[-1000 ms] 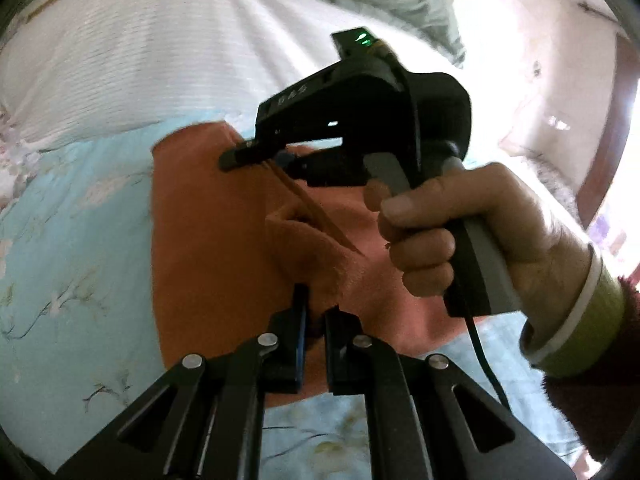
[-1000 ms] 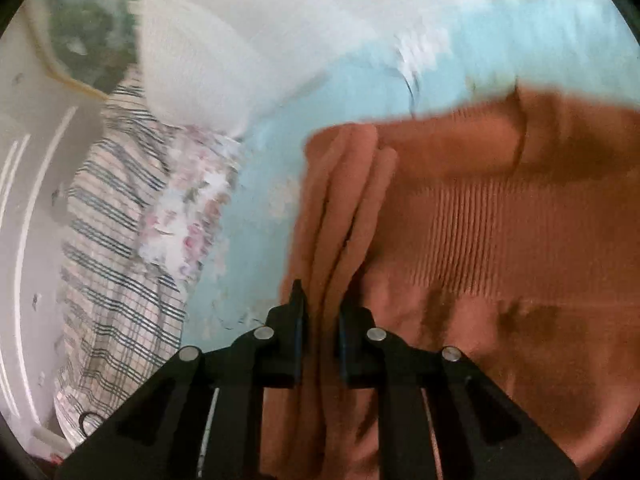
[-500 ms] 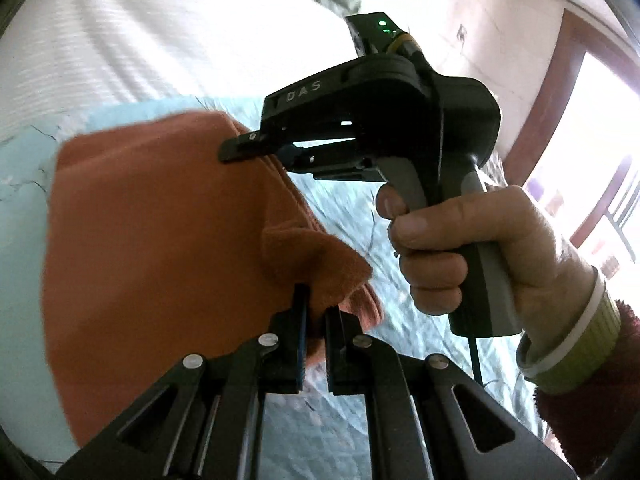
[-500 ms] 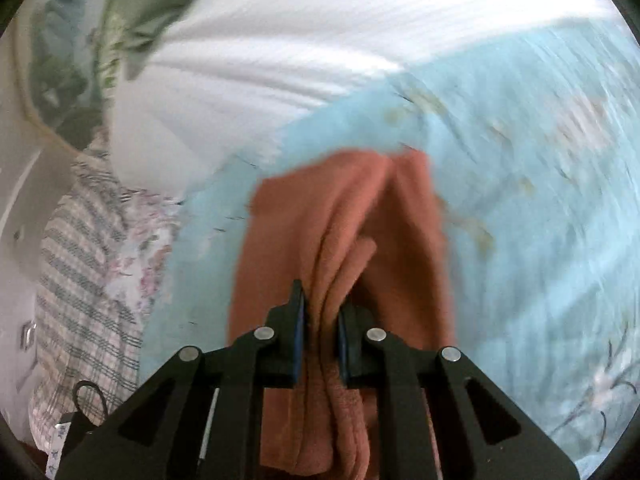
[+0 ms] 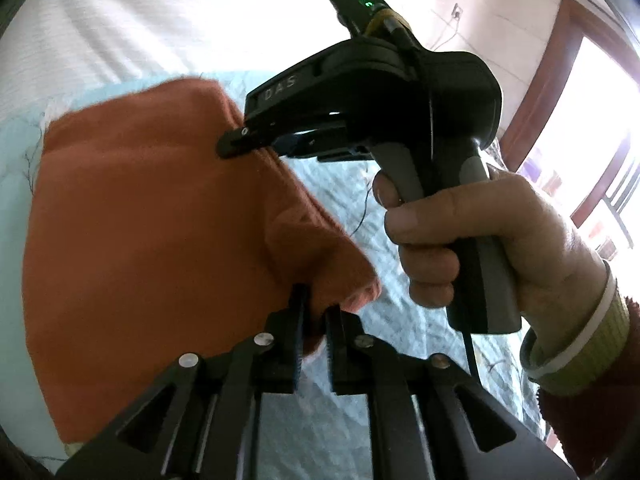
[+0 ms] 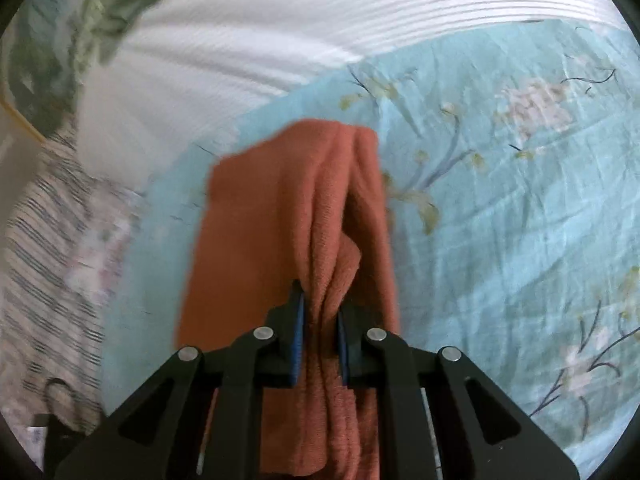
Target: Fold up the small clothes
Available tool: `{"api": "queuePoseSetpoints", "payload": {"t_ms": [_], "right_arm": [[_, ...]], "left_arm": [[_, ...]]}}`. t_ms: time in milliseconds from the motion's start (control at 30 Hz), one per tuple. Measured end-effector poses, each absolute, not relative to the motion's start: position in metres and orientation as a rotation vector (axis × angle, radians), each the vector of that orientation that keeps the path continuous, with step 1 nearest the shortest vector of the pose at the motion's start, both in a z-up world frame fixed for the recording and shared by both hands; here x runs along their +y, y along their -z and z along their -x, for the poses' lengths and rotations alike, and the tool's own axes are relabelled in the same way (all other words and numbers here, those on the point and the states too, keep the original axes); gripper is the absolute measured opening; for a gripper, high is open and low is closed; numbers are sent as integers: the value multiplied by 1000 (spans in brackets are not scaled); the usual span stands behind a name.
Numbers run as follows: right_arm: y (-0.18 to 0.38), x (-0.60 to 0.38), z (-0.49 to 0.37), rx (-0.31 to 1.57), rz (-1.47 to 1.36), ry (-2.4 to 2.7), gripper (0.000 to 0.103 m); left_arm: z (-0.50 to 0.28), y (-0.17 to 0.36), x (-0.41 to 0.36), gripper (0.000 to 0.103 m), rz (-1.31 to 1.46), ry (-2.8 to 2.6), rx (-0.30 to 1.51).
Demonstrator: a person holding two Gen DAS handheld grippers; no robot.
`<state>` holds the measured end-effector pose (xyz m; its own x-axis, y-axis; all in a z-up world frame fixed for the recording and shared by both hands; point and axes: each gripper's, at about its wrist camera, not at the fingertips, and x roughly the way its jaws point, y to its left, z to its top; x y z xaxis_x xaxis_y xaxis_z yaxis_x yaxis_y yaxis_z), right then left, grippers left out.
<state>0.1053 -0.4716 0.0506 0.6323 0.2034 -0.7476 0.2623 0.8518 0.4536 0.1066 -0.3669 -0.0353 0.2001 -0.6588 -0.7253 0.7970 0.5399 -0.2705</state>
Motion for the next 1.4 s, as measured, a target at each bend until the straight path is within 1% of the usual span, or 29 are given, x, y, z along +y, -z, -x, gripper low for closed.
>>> {"api": "queuePoseSetpoints", "payload": {"t_ms": [33,67,100,133,167,200,233,267,300,333,400,533,667,700,733,767,800,833,867,900,933,967,1000,1067,1233,1400], "right_arm": [[-48,-474,-104,900,-577,41,22],[-47,-476,-102,893,-596,46,24],[-48,-479,-99,888,-611,52,31],[-51,-482,-93,872,-621,70,42],[-54,-483,-89,858,-626,85,49],[-57,-486,-83,840,-629,110,69],[-59,-488,-78,828,-630,125,81],[-61,-489,-73,808,-639,127,82],[-60,-490,-70,804,-648,118,82],[-59,-490,-68,810,-661,102,82],[-52,-488,-67,836,-681,79,82],[-43,-478,-72,875,-668,33,82],[-35,-472,-83,905,-644,10,81],[-32,-471,-85,911,-645,7,78],[-28,-471,-87,918,-650,-3,71],[-24,-472,-90,924,-657,-17,66],[-20,-473,-92,929,-672,-32,57],[-17,-474,-93,933,-689,-41,53],[-14,-474,-94,931,-704,-48,48],[-13,-474,-94,931,-711,-54,37],[-11,-474,-95,931,-725,-63,32],[-12,-472,-93,923,-734,-65,31],[-14,-469,-92,916,-729,-62,28],[-22,-460,-90,900,-705,-54,26],[-37,-421,-92,874,-687,-121,25],[-41,-362,-105,862,-672,-234,25]], "left_arm": [[-107,35,-361,14,-168,1028,922],[-106,34,-353,22,-156,1030,935],[-106,32,-342,29,-141,1028,941],[-107,30,-332,47,-130,1015,944],[-109,27,-318,61,-116,991,940],[-112,24,-307,64,-107,965,931],[-116,21,-295,68,-95,935,929],[-123,20,-282,77,-75,906,939],[-132,20,-271,80,-48,879,950],[-142,19,-258,82,-12,848,960],[-166,23,-236,82,53,792,988],[-216,40,-220,82,143,729,1082],[-256,71,-228,82,211,753,1190],[-261,72,-231,82,214,762,1184],[-265,71,-234,81,210,774,1175],[-269,71,-240,79,204,793,1169],[-273,72,-245,77,206,809,1168],[-274,74,-248,69,207,808,1169],[-276,77,-251,58,208,798,1167],[-274,77,-249,53,212,797,1162],[-274,75,-247,45,223,797,1152],[-272,76,-247,35,229,799,1143],[-269,71,-247,32,237,808,1124],[-263,59,-238,28,237,812,1088],[-241,28,-195,26,220,759,1003],[-215,-1,-127,26,207,673,935]]}}
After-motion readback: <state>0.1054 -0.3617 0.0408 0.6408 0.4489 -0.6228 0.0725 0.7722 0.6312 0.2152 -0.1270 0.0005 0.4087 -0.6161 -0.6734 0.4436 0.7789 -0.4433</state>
